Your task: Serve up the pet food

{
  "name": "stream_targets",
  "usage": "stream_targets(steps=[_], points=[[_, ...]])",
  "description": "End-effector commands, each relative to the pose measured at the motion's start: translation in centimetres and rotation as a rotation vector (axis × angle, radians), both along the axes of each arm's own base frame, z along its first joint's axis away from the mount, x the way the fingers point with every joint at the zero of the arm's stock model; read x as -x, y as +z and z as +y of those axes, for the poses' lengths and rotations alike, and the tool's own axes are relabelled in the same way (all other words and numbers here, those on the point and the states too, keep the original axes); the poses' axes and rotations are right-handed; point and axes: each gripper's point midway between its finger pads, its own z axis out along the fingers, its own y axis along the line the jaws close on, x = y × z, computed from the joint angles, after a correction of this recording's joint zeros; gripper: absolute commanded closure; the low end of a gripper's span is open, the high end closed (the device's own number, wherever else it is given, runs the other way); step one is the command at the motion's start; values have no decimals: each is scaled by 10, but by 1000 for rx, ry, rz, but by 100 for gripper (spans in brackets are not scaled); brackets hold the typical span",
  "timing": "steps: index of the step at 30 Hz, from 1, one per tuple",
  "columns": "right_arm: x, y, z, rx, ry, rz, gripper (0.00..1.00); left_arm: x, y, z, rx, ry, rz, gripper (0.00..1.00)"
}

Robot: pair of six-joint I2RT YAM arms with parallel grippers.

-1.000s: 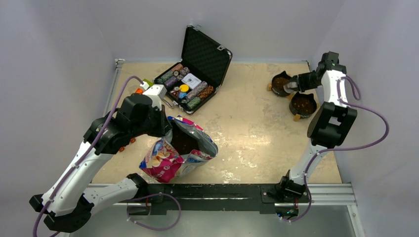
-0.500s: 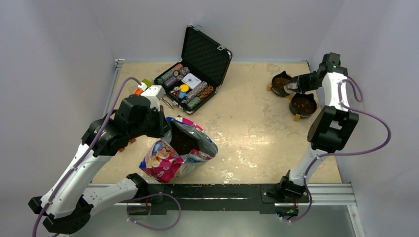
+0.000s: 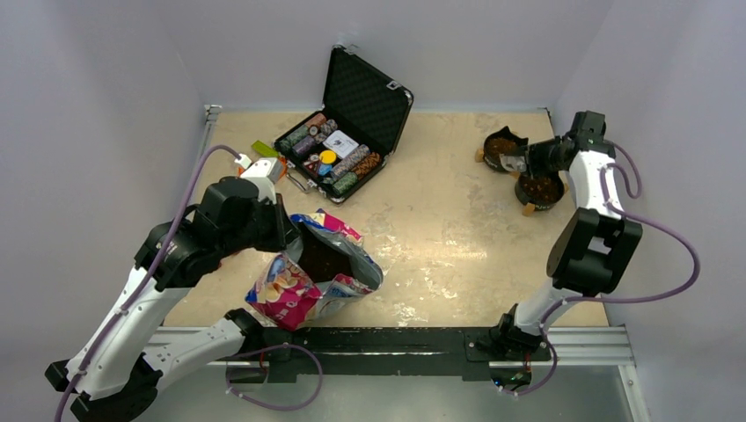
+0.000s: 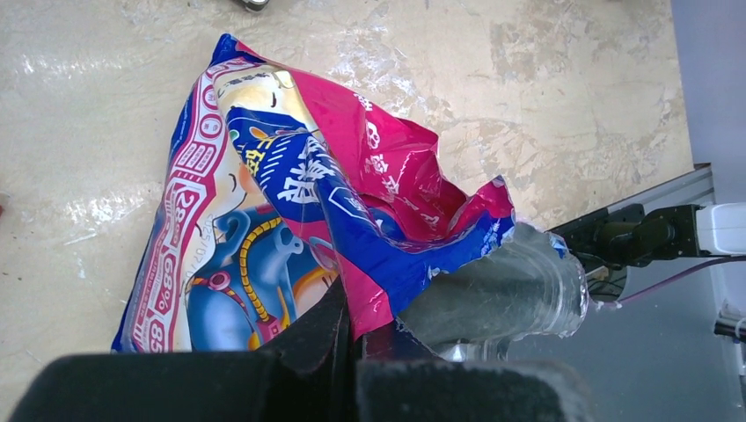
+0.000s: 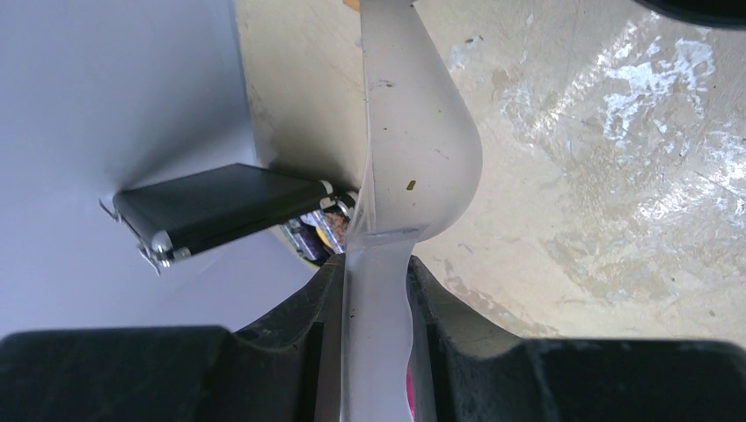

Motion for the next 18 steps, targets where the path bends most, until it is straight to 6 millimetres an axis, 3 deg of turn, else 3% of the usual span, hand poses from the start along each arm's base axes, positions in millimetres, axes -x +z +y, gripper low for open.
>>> stream_targets(steps=[1, 3, 8, 11, 15, 16, 17, 18], points=[[1, 39, 17, 20, 120, -315, 100, 11, 26, -4, 128, -5, -42, 100], [13, 31, 26, 52, 182, -390, 100, 11, 22, -4, 129, -4, -41, 100], [64, -14, 65, 43, 426, -485, 100, 17, 20, -9, 141, -37, -8, 100], [107, -58, 78, 68, 527, -381, 100, 16, 13, -13, 142, -41, 12, 100], [153, -98, 71, 177, 578, -206, 99, 19, 13, -29, 179, -95, 63, 100], [162, -104, 67, 211, 575, -165, 96, 19, 12, -32, 184, -102, 73, 100], [172, -108, 62, 240, 564, -115, 87, 19, 12, -34, 187, -107, 80, 100], [179, -111, 58, 267, 554, -72, 71, 19, 11, -36, 189, -111, 87, 100]])
